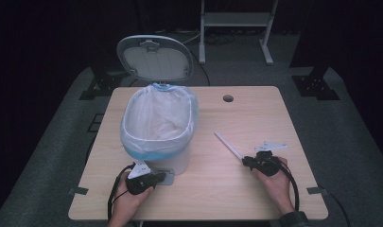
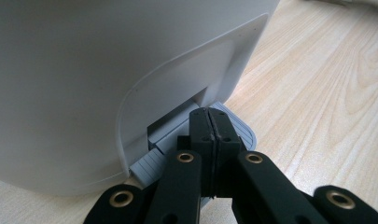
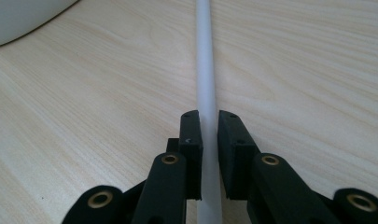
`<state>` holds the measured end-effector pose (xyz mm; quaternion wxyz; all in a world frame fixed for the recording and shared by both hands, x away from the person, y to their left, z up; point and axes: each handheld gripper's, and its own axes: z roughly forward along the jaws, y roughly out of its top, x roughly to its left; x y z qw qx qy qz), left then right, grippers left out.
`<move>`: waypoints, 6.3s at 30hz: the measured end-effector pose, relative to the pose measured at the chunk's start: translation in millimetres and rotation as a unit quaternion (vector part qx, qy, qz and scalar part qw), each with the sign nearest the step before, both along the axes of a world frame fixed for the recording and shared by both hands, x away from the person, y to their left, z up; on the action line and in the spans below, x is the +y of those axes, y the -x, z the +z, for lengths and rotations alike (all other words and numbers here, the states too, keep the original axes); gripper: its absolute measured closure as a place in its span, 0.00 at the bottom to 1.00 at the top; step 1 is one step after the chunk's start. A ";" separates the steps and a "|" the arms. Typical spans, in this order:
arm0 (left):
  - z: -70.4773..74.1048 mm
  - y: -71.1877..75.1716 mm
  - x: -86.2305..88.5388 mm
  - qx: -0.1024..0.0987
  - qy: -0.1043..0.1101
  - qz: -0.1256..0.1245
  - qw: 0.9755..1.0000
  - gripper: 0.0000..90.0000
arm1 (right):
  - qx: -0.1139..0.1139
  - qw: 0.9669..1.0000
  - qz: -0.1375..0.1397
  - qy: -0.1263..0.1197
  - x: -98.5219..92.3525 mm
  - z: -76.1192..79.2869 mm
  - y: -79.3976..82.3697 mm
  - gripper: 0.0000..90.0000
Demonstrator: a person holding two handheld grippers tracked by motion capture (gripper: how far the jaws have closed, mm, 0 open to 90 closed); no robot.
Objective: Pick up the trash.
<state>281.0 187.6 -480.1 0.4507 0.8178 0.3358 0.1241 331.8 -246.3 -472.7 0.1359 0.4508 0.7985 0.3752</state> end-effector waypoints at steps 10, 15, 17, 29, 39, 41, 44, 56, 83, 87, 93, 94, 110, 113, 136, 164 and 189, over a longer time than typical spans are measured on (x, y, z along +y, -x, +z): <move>-0.1 -0.2 0.2 0.000 0.001 0.000 1.000 1.00 | -0.020 1.000 0.008 -0.021 -5.8 12.4 2.8 0.88; -0.2 -0.4 0.2 0.001 0.002 0.000 1.000 1.00 | -0.033 0.999 0.015 -0.032 -9.4 19.7 5.1 0.88; -0.2 -0.4 0.3 0.001 0.002 0.000 1.000 1.00 | -0.038 0.998 0.019 -0.038 -10.6 23.3 6.2 0.89; -0.2 -0.5 0.3 0.001 0.003 0.000 1.000 1.00 | -0.066 0.994 0.041 -0.078 -20.4 45.1 11.2 0.89; -0.2 -0.6 0.4 0.002 0.003 0.000 1.000 1.00 | -0.088 0.990 0.061 -0.096 -26.3 64.2 15.2 0.89; -0.3 -0.6 0.4 0.002 0.003 0.000 1.000 1.00 | -0.093 0.988 0.067 -0.100 -26.1 70.5 16.7 0.89; -0.2 -0.6 0.4 0.001 0.003 0.000 1.000 1.00 | -0.098 0.987 0.075 -0.103 -24.8 76.8 18.2 0.89; -0.2 -0.5 0.3 0.001 0.003 0.001 1.000 1.00 | -0.121 0.981 0.098 -0.116 -24.3 103.0 25.6 0.89; -0.2 -0.7 0.6 0.004 0.006 0.000 1.000 1.00 | -0.174 0.963 0.139 -0.151 -21.1 161.0 33.5 0.89; -0.1 -0.7 0.6 0.005 0.006 0.000 1.000 1.00 | -0.179 0.961 0.146 -0.155 -18.1 167.7 33.1 0.89; 0.1 -0.8 1.0 0.005 0.003 -0.001 1.000 1.00 | -0.184 0.957 0.154 -0.162 -14.0 176.1 32.0 0.89; 0.1 -0.8 1.0 0.005 0.003 -0.001 1.000 1.00 | -0.185 0.956 0.156 -0.164 -13.0 177.7 31.9 0.89; 0.1 -0.9 1.0 0.005 0.003 -0.001 1.000 1.00 | -0.193 0.949 0.181 -0.173 6.5 198.9 21.9 0.89; 0.0 -0.9 1.0 0.005 0.004 -0.001 1.000 1.00 | -0.194 0.948 0.184 -0.172 9.8 201.8 20.0 0.89; -0.2 -1.1 1.1 0.005 0.005 0.000 1.000 1.00 | -0.190 0.939 0.222 -0.180 55.7 219.0 -0.8 0.89; -0.1 -1.4 1.4 0.006 0.005 -0.001 1.000 1.00 | -0.182 0.933 0.261 -0.168 117.7 237.8 -21.6 0.89; -0.1 -1.3 1.3 0.006 0.005 -0.001 1.000 1.00 | -0.175 0.934 0.266 -0.160 131.8 238.8 -28.4 0.88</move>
